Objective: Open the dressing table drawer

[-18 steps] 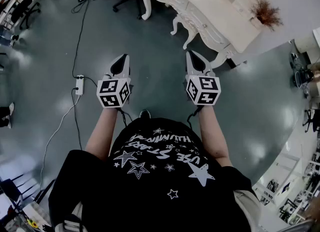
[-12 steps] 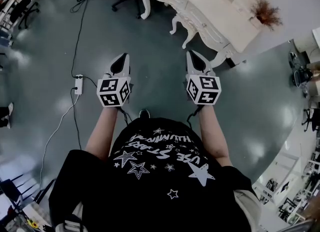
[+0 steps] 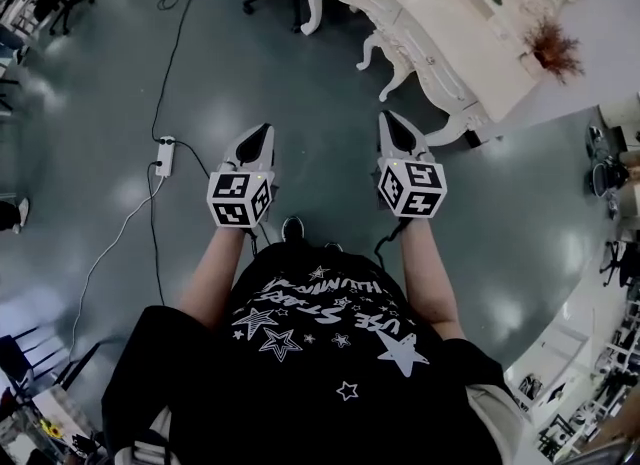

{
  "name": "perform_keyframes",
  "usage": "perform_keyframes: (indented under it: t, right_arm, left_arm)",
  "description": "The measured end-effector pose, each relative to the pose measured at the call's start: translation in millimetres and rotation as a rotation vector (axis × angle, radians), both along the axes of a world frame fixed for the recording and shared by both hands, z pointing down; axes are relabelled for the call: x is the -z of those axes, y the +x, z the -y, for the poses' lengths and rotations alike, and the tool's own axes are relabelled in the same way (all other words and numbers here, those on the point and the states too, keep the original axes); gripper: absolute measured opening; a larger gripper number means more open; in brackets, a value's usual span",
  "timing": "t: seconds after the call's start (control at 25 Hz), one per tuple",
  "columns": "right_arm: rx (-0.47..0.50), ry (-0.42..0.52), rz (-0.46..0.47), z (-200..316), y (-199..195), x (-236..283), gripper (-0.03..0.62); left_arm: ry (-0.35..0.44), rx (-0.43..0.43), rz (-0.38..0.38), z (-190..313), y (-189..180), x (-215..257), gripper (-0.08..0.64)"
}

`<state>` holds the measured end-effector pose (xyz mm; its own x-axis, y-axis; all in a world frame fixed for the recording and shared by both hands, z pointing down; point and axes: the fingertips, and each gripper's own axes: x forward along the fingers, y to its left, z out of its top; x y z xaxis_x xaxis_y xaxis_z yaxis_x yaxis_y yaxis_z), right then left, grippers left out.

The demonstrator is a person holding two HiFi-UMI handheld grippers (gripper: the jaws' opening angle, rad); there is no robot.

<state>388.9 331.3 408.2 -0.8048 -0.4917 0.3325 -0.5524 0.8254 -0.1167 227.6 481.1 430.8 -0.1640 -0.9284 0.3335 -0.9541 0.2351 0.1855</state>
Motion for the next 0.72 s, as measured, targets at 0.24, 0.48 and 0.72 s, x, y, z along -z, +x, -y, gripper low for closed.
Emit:
perform_keyframes:
  t: [0.24,0.48,0.72]
  right_arm:
    - [0.003,0.001,0.015,-2,-42,-2,0.034]
    - [-0.017,-0.015,0.009,6,-72,-7,0.225]
    - [-0.022,-0.025,-0.003,42,-100,-18,0.349]
  left_arm:
    - [0.026,0.025,0.011,-13,-46,4,0.002]
    - [0.042,0.026,0.025,-5,-84,12,0.002]
    - [0.025,0.007,-0.007,20,-103,-2,0.002]
